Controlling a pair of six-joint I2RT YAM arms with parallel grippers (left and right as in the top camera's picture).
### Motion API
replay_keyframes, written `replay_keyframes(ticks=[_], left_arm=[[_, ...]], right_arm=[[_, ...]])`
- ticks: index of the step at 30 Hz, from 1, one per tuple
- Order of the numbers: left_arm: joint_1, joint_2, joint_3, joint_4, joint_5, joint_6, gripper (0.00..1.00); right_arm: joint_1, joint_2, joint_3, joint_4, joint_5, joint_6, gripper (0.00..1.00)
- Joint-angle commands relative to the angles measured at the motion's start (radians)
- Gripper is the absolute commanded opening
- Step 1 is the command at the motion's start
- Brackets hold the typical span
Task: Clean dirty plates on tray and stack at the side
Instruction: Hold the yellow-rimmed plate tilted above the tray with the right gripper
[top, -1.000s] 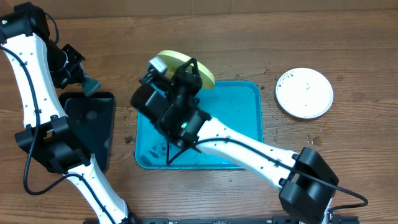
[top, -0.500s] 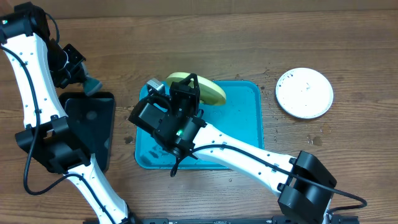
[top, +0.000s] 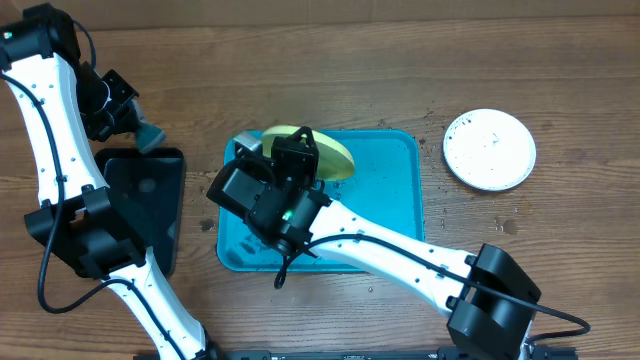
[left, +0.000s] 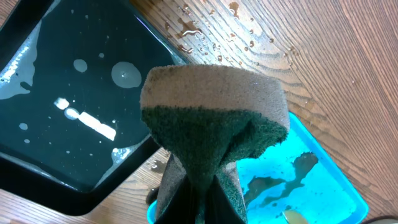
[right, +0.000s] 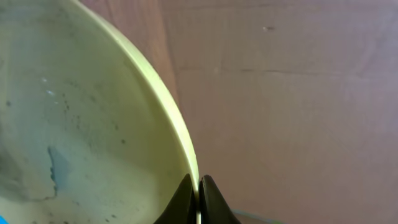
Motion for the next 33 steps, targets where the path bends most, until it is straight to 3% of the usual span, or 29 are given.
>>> replay_keyframes(ticks=[1,3,4,7,9,10,11,13,14,16,17,19,21,22,25,26,27,28,30,33], left_arm=[[0.003,-0.047,0.017,-0.003,0.015,0.027,0.04],[0.003,-0.047,0.017,-0.003,0.016,0.026,0.04],[0.003,-0.047,0.017,-0.003,0.016,0.026,0.04],[0.003,-0.047,0.017,-0.003,0.015,0.031,0.04],[0.003,-0.047,0.017,-0.003,0.016,0.028,0.04],[0.003,-0.047,0.017,-0.003,0.017,0.025,0.04],[0.003,-0.047,0.017,-0.003,0.017,0.025,0.04],[0.003,-0.047,0.017,-0.003,0.013,0.027,0.04],[0.003,-0.047,0.017,-0.003,0.015,0.026,0.04],[0.003,-0.047,0.017,-0.003,0.023,0.026,0.04],[0.003,-0.047,0.017,-0.003,0.023,0.026,0.04],[0.003,-0.047,0.017,-0.003,0.020,0.030,0.04],[0.003,-0.047,0.017,-0.003,0.031,0.029,0.04],[0.003,-0.047,0.017,-0.003,0.042,0.030,0.05],[0.003,-0.047,0.017,-0.003,0.045,0.041,0.04],[0.003,-0.047,0.017,-0.003,0.046,0.041,0.04],[0.003,-0.047,0.017,-0.003,0.047,0.041,0.04],[0.003,-0.047,0.017,-0.003,0.049,0.041,0.04],[0.003,-0.047,0.017,-0.003,0.048,0.041,0.04],[0.002,-0.047,0.017,-0.003,0.050,0.041,0.04]], right_arm=[[0.011,-0.011,0.014,0.094,0.134,0.026,0.04],[0.011,-0.011,0.014,0.103,-0.007,0.048,0.04],[0.013,-0.011,0.014,0.043,0.026,-0.052,0.04],[0.014,-0.011,0.014,0.122,0.144,0.018,0.04],[0.015,-0.011,0.014,0.097,-0.018,0.071,0.04],[0.018,-0.011,0.014,0.037,-0.036,0.004,0.04],[0.019,-0.011,0.014,-0.003,0.012,-0.032,0.04],[0.019,-0.011,0.014,0.045,0.044,0.065,0.04],[0.019,-0.011,0.014,0.051,-0.051,0.132,0.04],[0.019,-0.011,0.014,-0.063,-0.221,0.070,0.04],[0.019,-0.011,0.014,-0.096,-0.209,0.062,0.04],[0.001,-0.011,0.014,-0.054,-0.222,0.230,0.04],[-0.014,-0.011,0.014,-0.116,-0.348,0.176,0.04],[-0.021,-0.011,0.014,-0.146,-0.314,0.155,0.04],[-0.031,-0.012,0.014,-0.113,-0.278,0.285,0.04],[-0.031,-0.012,0.014,-0.147,-0.320,0.224,0.04],[-0.031,-0.012,0.014,-0.200,-0.270,0.132,0.04],[-0.035,-0.012,0.014,-0.217,-0.167,0.137,0.04],[-0.045,-0.014,0.014,-0.126,0.001,0.273,0.04],[-0.064,-0.020,0.014,-0.115,-0.142,0.259,0.04]])
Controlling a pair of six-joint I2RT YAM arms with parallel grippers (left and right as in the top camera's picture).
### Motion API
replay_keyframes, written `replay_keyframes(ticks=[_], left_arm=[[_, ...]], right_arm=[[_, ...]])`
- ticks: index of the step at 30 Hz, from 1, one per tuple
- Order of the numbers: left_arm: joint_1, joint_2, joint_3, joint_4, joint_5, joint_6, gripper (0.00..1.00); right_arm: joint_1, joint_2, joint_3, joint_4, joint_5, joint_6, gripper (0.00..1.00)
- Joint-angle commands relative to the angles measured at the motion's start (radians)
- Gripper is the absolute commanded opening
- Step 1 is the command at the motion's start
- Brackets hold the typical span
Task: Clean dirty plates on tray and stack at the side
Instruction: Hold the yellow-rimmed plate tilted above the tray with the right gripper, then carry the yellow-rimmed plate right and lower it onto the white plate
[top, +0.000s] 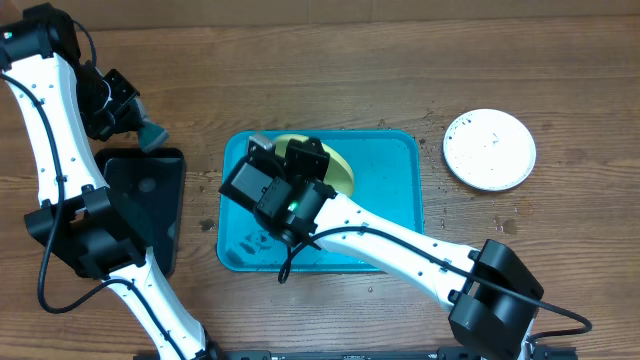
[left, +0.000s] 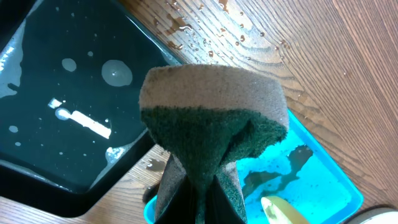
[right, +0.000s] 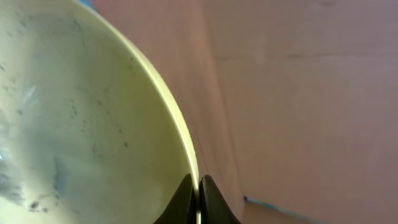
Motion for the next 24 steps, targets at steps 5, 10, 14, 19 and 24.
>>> replay_keyframes(ticks=[5,10,14,19,24], left_arm=[[-0.002,-0.047,0.017,-0.003,0.016,0.022,0.04],[-0.003,-0.046,0.017,-0.003,0.016,0.022,0.04],[-0.003,-0.046,0.017,-0.003,0.016,0.022,0.04],[-0.003,-0.046,0.017,-0.003,0.016,0.022,0.04],[-0.003,-0.046,0.017,-0.003,0.016,0.030,0.04]], right_arm=[[-0.103,-0.054,0.017,-0.012,-0.017,0.209,0.04],[-0.266,-0.180,0.034,-0.066,-0.060,0.396,0.04],[-0.463,-0.287,0.035,-0.109,-0.368,0.488,0.04],[-0.803,-0.328,0.034,-0.200,-0.815,0.599,0.04],[-1.101,-0.291,-0.039,-0.253,-1.020,0.701,0.04]])
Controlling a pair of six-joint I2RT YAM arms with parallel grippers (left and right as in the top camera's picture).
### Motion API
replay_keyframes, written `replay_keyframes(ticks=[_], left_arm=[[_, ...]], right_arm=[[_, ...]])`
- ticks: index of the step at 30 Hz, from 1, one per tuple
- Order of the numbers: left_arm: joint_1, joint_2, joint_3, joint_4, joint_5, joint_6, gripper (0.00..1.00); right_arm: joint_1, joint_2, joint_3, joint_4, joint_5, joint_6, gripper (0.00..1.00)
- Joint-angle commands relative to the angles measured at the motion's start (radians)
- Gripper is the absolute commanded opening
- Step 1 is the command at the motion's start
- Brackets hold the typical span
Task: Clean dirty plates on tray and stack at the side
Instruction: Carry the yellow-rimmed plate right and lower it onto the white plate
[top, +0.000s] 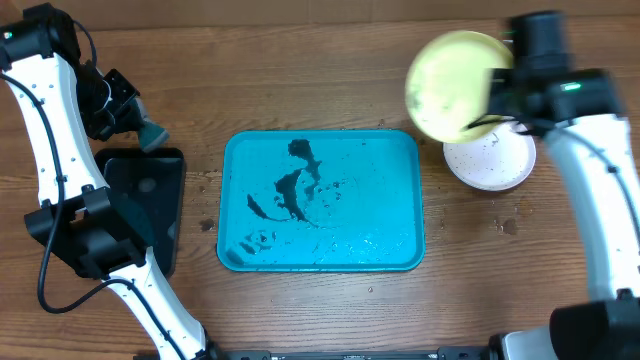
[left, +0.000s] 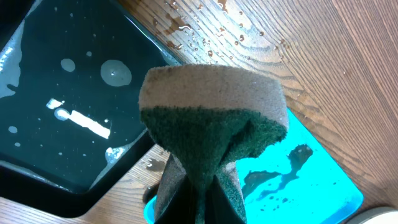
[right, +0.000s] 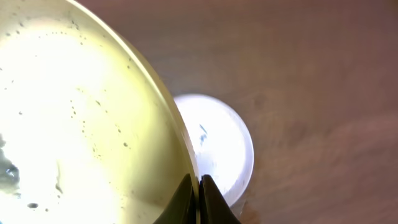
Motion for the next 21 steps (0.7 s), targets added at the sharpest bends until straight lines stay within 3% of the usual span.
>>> replay_keyframes(ticks=[1,9,19,20,21], left_arm=[[-0.003,-0.046,0.017,-0.003,0.015,0.026,0.04],[-0.012,-0.046,0.017,-0.003,0.015,0.026,0.04],[-0.029,-0.046,0.017,-0.003,0.015,0.026,0.04],[-0.029,-0.046,0.017,-0.003,0.015,0.026,0.04],[-0.029,-0.046,0.017,-0.003,0.014,0.026,0.04]], right_arm=[[-0.149,0.035,-0.064,-0.008,-0.291,0.123,0.04],[-0.352,0.136,-0.226,0.071,-0.377,0.124,0.03],[-0.369,0.180,-0.324,0.187,-0.379,0.146,0.04],[-0.369,0.180,-0.324,0.187,-0.380,0.146,0.08],[-0.369,0.180,-0.324,0.186,-0.380,0.145,0.21]])
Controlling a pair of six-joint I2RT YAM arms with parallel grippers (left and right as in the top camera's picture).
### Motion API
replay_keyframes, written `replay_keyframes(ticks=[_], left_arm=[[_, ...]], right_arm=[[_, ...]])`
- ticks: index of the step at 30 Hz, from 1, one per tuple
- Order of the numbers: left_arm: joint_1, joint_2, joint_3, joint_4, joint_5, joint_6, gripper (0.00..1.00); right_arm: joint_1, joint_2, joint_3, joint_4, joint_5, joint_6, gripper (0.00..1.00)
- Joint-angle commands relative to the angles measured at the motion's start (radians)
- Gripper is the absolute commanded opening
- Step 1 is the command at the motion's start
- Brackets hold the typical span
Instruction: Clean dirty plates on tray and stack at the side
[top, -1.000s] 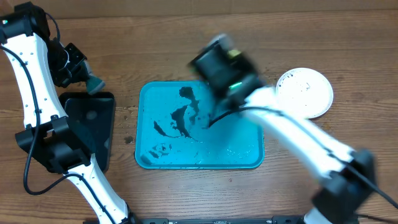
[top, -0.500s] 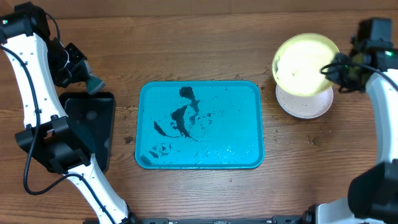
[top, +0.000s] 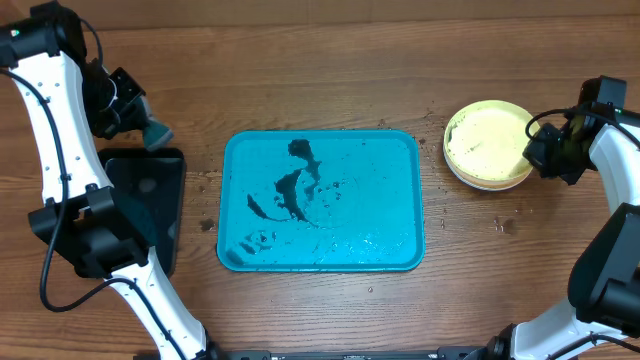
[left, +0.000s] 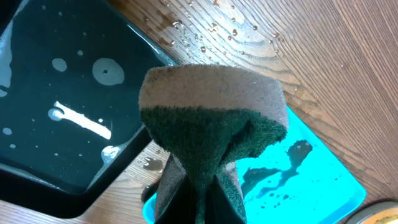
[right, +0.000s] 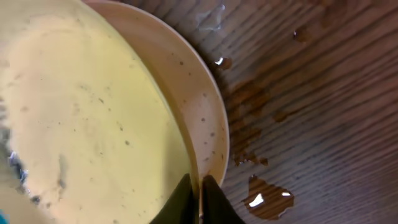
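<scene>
The yellow plate (top: 488, 140) lies on the white plate (top: 478, 181) at the table's right side, right of the blue tray (top: 390, 250). My right gripper (top: 542, 152) is shut on the yellow plate's right rim; in the right wrist view the fingers pinch the yellow plate (right: 81, 118) over the white plate (right: 199, 106). My left gripper (top: 135, 122) is at the far left above the black basin, shut on a green and grey sponge (left: 211, 130). The blue tray holds only water and dark smears.
A black basin (top: 150, 215) with water in it sits left of the tray. Water drops and puddles lie on the wood (right: 267, 199) beside the plates. Crumbs dot the table between the tray and the plates.
The right gripper has brought the yellow plate down from above the white plate onto it, and the arm now reaches in from the right edge. The left gripper with the sponge barely moved.
At first my right gripper held the yellow plate tilted over the tray's back left part. It still held it over the tray a second later. Then the plate was in the air over the white plate, and now it rests on it. The left gripper kept the sponge throughout.
</scene>
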Motion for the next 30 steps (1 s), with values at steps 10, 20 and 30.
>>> replay_keyframes(ticks=[10,20,30], left_arm=[[-0.007,-0.046,0.017,-0.003,0.010,0.086,0.04],[0.000,-0.130,-0.161,-0.003,-0.126,0.079,0.04],[0.107,-0.220,-0.452,0.105,-0.224,0.000,0.05]], right_arm=[[0.008,-0.024,0.005,-0.037,-0.298,-0.045,1.00],[0.115,-0.255,0.005,-0.035,-0.409,-0.102,1.00],[0.164,-0.282,0.005,-0.015,-0.409,-0.101,1.00]])
